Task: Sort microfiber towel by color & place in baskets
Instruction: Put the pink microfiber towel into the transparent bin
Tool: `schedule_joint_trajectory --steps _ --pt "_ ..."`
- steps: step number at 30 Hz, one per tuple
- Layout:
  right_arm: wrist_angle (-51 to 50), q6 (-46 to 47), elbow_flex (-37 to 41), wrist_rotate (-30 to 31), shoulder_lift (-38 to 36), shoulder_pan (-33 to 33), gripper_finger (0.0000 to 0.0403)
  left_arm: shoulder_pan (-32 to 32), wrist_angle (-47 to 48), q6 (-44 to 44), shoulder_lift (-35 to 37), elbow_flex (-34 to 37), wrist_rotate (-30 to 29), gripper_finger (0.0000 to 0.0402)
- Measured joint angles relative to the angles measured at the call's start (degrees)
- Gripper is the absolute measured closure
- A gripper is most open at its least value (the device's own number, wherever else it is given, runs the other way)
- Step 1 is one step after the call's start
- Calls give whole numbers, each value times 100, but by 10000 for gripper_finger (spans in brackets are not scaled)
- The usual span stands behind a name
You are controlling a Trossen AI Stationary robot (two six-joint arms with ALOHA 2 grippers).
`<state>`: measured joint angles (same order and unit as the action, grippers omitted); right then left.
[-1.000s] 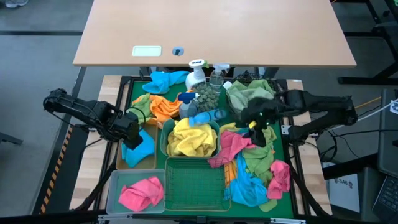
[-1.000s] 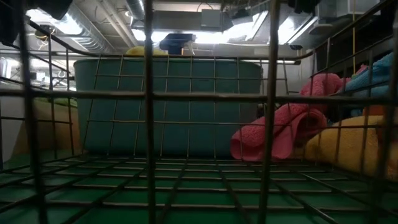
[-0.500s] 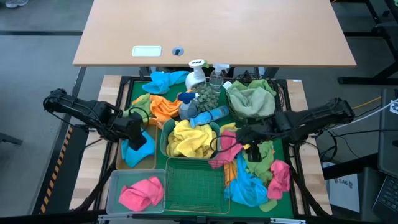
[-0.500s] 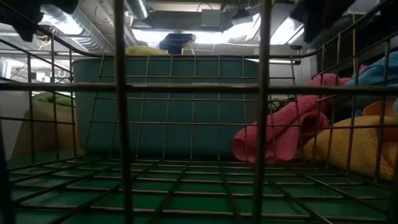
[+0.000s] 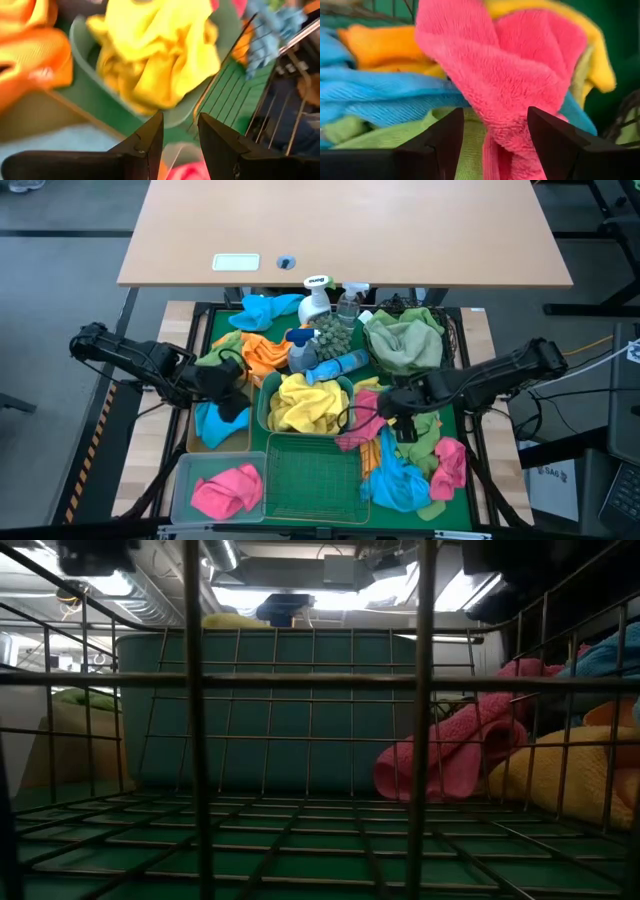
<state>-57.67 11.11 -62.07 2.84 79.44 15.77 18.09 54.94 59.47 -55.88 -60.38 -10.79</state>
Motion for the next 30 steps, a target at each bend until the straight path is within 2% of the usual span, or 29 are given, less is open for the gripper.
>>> schedule_joint_trajectory --steps 4,7,15,16,20,23,26,30 --pt "30 2 224 277 0 0 188 0 -427 -353 0 0 -253 285" --pt "103 46 267 482 0 -4 217 0 -698 -632 0 0 -458 285" --pt "207 46 237 540 -2 -4 385 0 -1440 -1704 -228 0 -1152 285" --pt "201 37 194 562 -2 -2 392 0 -1554 -1866 -284 0 -1198 285" --pt "61 31 -175 570 -4 -4 376 -5 -2096 -2511 -524 0 -1274 285" --pt "-166 -100 -600 580 -4 -4 384 -7 -2592 -2945 -719 0 -1275 285" --pt "-368 -234 -1082 795 -4 -2 398 -7 -3103 -3376 -924 0 -1277 285" --pt "-381 -402 -1664 1075 -7 -2 390 -13 -3843 -4129 -1209 -2 -1283 285"
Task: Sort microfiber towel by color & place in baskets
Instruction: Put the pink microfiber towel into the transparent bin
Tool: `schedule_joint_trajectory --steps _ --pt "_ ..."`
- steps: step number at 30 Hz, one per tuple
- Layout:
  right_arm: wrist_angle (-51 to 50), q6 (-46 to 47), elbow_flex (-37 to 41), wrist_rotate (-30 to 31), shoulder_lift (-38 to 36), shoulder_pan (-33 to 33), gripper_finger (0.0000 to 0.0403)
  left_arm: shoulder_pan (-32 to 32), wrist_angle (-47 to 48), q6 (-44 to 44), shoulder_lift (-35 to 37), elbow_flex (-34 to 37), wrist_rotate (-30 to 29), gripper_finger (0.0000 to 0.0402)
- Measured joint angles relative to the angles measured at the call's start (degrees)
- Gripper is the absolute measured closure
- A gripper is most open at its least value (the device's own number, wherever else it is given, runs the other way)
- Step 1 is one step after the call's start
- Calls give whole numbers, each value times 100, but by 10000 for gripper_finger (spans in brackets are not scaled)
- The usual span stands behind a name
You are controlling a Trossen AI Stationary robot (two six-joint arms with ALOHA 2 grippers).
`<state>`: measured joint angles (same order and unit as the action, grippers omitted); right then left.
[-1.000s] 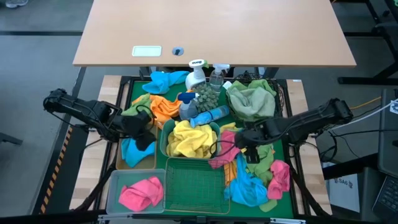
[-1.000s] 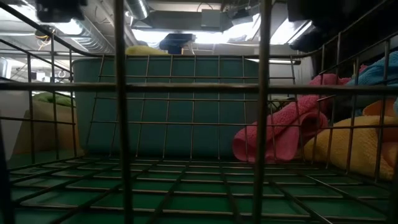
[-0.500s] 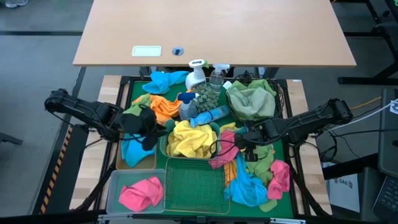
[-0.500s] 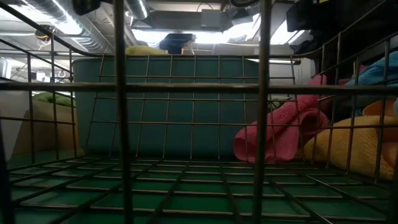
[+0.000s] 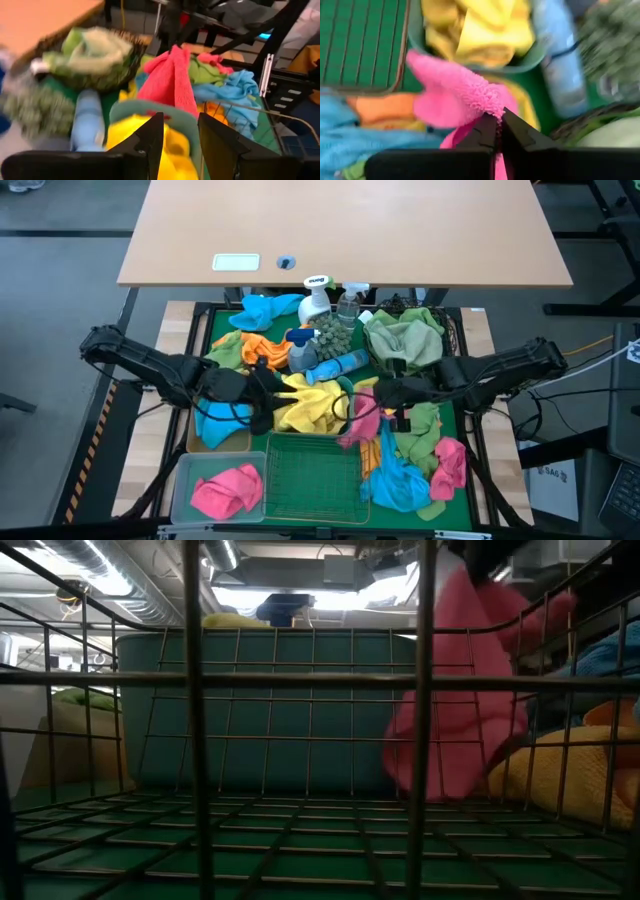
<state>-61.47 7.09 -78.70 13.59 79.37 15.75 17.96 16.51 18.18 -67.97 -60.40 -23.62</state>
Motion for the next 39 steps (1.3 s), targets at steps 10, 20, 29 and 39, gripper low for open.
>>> schedule_joint_trajectory --steps 10,20,29,39 --pt "868 -753 -690 241 -4 -2 395 -140 -1826 -1481 -786 0 66 284" --pt "2271 -1536 -690 229 0 -1 397 -450 -2879 -1906 -1512 0 480 284" --pt "2938 -1816 -690 -140 0 -1 398 -623 -3753 -2412 -1787 0 500 284" --pt "3159 -2090 -690 -169 0 0 399 -613 -4511 -2889 -1789 0 971 284"
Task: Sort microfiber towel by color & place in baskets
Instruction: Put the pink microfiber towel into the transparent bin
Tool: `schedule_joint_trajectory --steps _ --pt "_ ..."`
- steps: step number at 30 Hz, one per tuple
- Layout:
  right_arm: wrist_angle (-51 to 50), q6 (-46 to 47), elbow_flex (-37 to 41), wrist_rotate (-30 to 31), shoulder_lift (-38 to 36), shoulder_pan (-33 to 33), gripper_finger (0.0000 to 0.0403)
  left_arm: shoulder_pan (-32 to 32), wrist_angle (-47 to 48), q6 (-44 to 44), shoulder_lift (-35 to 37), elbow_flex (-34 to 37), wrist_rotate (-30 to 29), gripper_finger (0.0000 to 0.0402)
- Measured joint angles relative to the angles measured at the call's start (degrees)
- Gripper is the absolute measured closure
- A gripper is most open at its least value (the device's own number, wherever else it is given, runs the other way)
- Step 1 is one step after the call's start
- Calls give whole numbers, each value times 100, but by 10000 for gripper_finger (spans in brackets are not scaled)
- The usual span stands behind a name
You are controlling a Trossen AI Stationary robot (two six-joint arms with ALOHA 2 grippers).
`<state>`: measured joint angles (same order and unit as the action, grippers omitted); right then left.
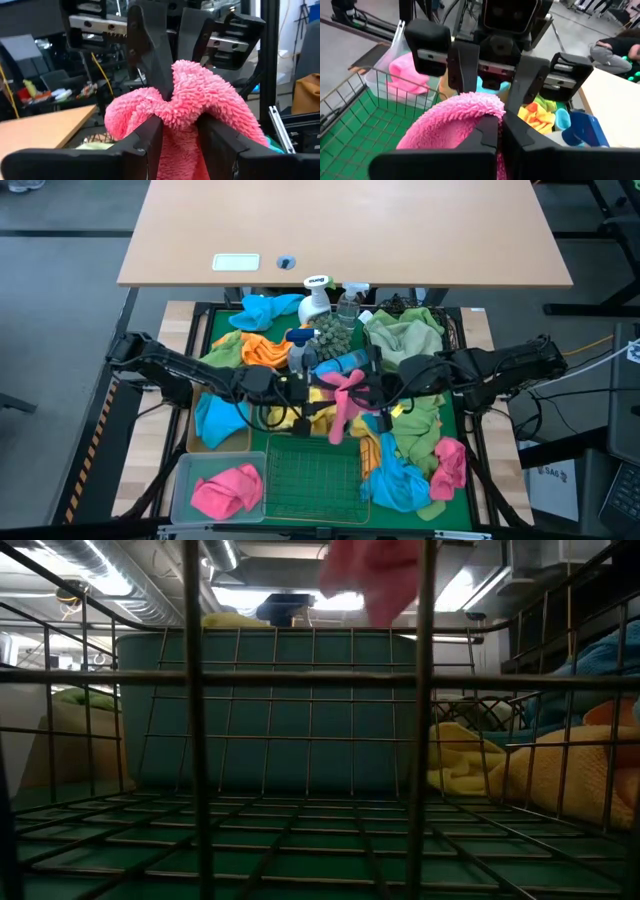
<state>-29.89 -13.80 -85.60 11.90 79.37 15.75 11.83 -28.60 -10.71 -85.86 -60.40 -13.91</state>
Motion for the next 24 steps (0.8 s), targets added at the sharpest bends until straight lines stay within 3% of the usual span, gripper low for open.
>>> schedule_joint_trajectory --steps 7,14,19,24 --pt "77 -4 0 2 0 -2 398 -31 -43 -38 0 0 14 292" --pt "66 31 0 -165 0 -2 393 -28 -54 -30 0 0 17 388" --pt "48 46 0 -199 0 0 336 22 249 10 41 -146 142 396" --pt "-90 52 2 67 -50 2 258 198 1538 486 348 -504 142 398"
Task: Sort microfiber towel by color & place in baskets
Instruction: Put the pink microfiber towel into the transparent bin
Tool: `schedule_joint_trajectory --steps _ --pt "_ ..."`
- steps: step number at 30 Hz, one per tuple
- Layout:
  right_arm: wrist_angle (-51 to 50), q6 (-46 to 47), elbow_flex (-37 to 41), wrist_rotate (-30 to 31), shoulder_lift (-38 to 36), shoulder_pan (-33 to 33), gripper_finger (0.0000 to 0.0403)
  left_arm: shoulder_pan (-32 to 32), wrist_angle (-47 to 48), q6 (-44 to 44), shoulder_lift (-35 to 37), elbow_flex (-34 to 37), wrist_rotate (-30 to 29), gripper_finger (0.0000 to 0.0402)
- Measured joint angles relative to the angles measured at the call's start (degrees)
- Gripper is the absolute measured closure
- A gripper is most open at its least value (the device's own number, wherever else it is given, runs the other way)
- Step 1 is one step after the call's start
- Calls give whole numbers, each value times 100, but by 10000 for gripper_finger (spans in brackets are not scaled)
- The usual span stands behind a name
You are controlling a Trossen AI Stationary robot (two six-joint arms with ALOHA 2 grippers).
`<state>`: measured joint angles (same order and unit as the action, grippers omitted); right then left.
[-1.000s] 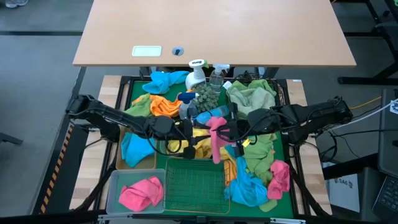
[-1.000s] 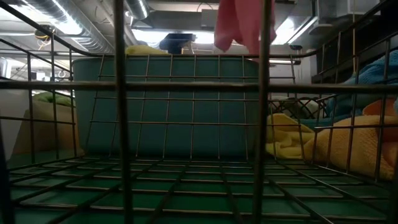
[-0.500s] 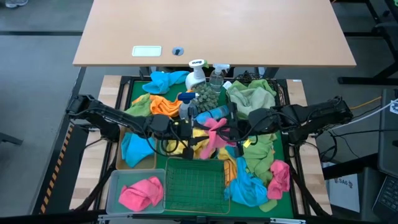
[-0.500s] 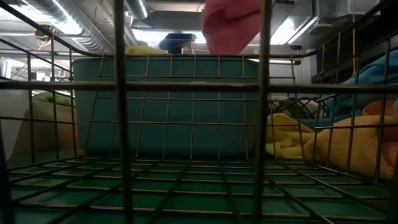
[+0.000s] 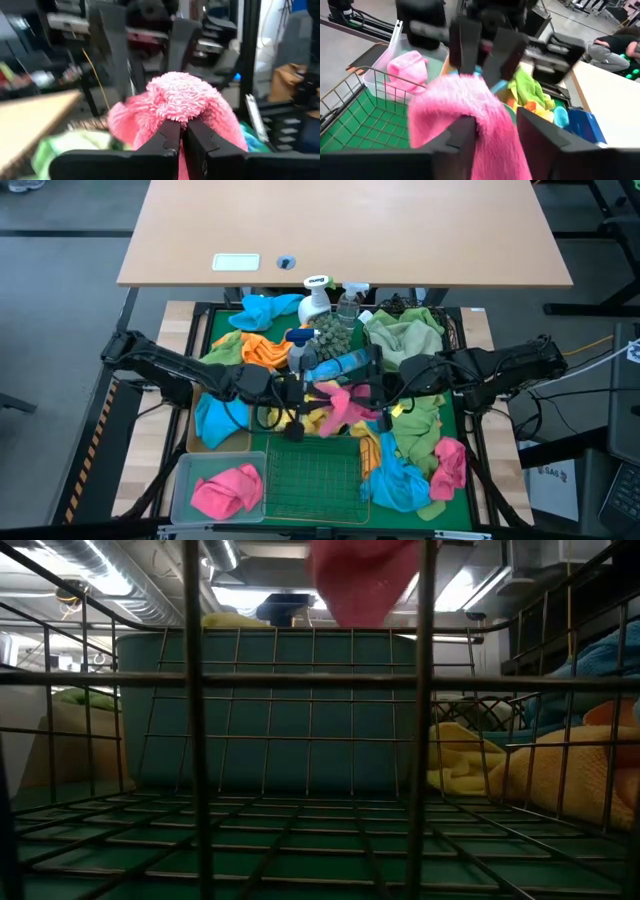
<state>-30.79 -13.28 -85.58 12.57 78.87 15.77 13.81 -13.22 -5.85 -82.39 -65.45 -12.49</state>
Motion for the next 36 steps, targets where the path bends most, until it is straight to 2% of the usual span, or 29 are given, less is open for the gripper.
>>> schedule_joint_trajectory --steps 5,10,15,22,28,36 --pt "-276 -2 2 41 -167 0 213 221 1659 1122 437 -365 32 399" --pt "-534 313 7 37 -264 -4 201 541 3338 2234 841 -905 71 400" --pt "-1059 564 7 34 -288 -4 203 863 4761 3591 1170 -1475 783 401" --pt "-1475 599 7 31 -288 -4 203 1480 5347 5253 1557 -1638 1532 401" --pt "-1486 599 7 29 -288 -4 203 2222 6363 6603 1584 -1638 1456 401" --pt "-1484 599 6 27 -288 -4 204 2983 7911 8081 1242 -1635 1274 401"
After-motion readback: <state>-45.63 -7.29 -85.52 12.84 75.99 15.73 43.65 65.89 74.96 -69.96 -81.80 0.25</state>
